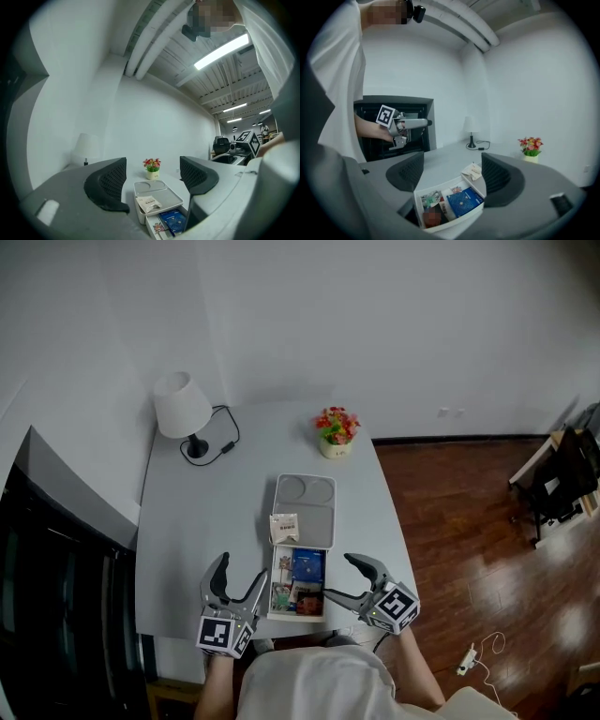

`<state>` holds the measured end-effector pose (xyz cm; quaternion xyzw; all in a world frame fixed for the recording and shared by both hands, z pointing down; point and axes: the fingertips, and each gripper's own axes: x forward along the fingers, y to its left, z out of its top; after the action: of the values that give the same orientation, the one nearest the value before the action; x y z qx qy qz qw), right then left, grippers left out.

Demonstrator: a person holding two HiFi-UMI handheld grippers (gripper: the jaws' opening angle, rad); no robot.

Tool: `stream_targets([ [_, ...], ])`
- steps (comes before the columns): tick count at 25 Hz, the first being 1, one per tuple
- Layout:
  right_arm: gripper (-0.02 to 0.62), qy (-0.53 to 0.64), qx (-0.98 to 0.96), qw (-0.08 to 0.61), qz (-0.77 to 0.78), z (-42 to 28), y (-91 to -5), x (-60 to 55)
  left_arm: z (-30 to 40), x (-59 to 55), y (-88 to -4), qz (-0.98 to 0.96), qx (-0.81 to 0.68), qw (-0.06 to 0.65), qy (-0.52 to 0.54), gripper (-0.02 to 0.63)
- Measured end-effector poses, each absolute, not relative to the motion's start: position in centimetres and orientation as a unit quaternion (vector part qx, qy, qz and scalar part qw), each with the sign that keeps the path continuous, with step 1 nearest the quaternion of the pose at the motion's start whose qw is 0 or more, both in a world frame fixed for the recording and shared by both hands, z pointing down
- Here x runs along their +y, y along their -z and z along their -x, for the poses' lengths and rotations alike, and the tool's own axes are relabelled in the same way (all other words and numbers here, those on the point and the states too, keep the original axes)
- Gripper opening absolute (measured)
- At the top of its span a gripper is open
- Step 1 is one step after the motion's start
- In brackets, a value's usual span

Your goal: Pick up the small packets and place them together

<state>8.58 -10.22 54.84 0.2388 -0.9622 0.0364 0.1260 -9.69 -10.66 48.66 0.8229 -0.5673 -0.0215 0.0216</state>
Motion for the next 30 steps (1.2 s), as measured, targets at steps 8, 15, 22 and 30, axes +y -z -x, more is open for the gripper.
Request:
stream_targets([
  [8,0.377,-0.096,-0.937,0.331,-0.047,-5.0,-65.0,-7.4,10.6,-9.9,-50.3,-0.817,-0.575,0.041,0.011,0.353],
  [15,0.305,-0.069,-0.854,0.510,0.069,-3.9,-72.9,-7.8,11.8,-9.2,-50.5,-0.807,-0.588,0.045,0.010,0.353],
  [22,0.304,-0.070,-0.792,0.590,0.139,-3.4,-77.1,-7.2,13.0,-8.4,-50.5,-0.792,-0.608,0.048,0.014,0.353],
  [30,0.138,-0.038,-0.729,0.660,0.176,-4.8,-79.8,-6.0,15.1,-7.4,-50.4,-0.768,-0.638,0.054,0.028,0.347],
])
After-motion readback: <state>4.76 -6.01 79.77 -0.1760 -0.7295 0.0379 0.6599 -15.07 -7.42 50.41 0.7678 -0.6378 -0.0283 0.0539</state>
